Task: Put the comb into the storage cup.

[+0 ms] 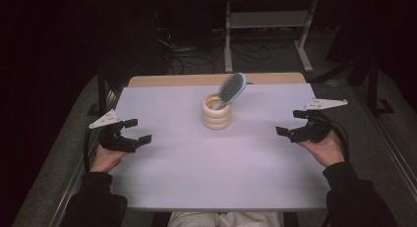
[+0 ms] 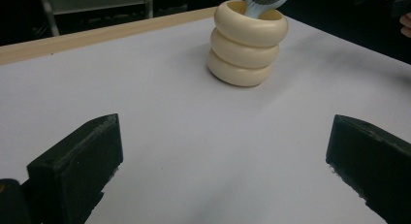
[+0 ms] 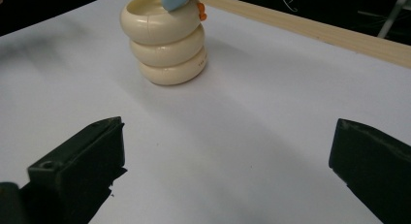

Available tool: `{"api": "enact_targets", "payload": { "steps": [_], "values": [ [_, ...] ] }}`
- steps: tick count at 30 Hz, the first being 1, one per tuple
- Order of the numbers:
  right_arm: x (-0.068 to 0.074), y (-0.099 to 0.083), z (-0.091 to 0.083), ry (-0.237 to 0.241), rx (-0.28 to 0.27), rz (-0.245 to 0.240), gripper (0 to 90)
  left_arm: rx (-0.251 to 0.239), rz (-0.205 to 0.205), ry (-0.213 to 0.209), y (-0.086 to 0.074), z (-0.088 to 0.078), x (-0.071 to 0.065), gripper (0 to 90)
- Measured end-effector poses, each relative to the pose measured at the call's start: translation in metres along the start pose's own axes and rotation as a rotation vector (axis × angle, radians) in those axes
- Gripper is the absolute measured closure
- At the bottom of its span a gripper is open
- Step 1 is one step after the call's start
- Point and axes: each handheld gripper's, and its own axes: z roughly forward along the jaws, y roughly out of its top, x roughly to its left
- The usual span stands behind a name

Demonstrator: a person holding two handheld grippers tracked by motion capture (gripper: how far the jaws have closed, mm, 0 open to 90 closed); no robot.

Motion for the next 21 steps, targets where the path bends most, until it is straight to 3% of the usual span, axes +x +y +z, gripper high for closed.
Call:
{"api": "enact_targets", "payload": {
  "steps": [11, 21],
  "values": [
    [0.004, -0.016, -0.008, -0.014, 0.007, -0.001, 0.0, 0.001, -0.004, 0.013, -0.004, -0.003, 0.001, 0.0],
    [0.009, -0.035, -0.015, -0.045, 0.024, -0.004, 0.0, -0.014, -0.035, 0.050, -0.011, -0.012, 0.009, 0.0]
  ]
}}
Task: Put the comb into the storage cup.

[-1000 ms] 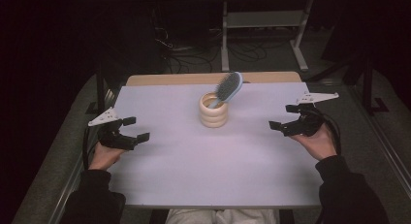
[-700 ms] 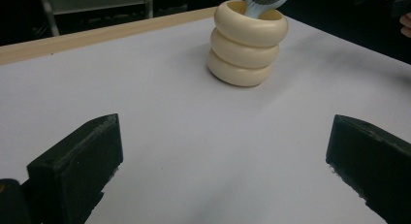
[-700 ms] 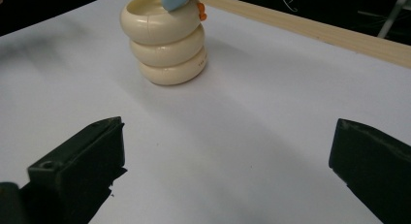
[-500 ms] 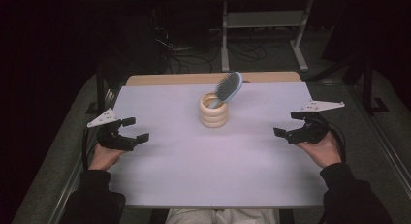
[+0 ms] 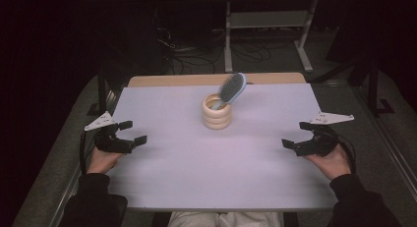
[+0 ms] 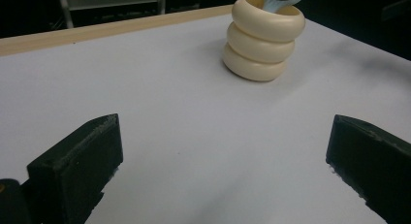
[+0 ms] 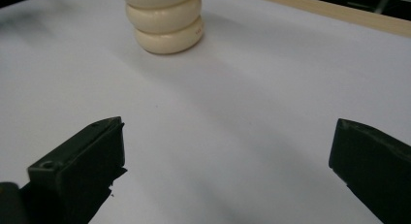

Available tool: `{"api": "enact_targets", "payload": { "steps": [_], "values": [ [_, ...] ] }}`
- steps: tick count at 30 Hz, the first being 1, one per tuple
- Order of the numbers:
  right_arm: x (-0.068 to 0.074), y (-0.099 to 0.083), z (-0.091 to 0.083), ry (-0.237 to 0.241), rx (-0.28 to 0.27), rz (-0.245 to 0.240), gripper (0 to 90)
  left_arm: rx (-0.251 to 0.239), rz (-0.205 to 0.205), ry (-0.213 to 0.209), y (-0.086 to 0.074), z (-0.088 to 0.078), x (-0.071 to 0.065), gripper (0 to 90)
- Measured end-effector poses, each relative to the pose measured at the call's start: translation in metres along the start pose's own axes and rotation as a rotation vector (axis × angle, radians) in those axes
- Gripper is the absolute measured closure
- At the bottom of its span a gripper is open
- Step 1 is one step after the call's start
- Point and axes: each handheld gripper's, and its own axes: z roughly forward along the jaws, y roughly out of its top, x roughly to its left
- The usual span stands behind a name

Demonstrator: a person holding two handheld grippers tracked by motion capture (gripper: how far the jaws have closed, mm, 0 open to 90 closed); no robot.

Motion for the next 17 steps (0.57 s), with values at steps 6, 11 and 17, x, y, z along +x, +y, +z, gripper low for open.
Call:
{"api": "enact_targets", "payload": {
  "steps": [6, 11, 17],
  "values": [
    [0.003, -0.012, -0.003, -0.016, 0.009, -0.002, 0.0, -0.002, -0.002, 0.007, -0.001, -0.002, 0.000, 0.0],
    [0.003, -0.022, -0.006, -0.022, 0.012, 0.012, 0.0, 0.005, 0.004, 0.008, -0.001, -0.001, 0.000, 0.0],
    [0.000, -0.026, -0.012, -0.032, -0.014, 0.037, 0.0, 0.013, 0.006, 0.005, -0.001, 0.001, -0.001, 0.0]
  ]
}}
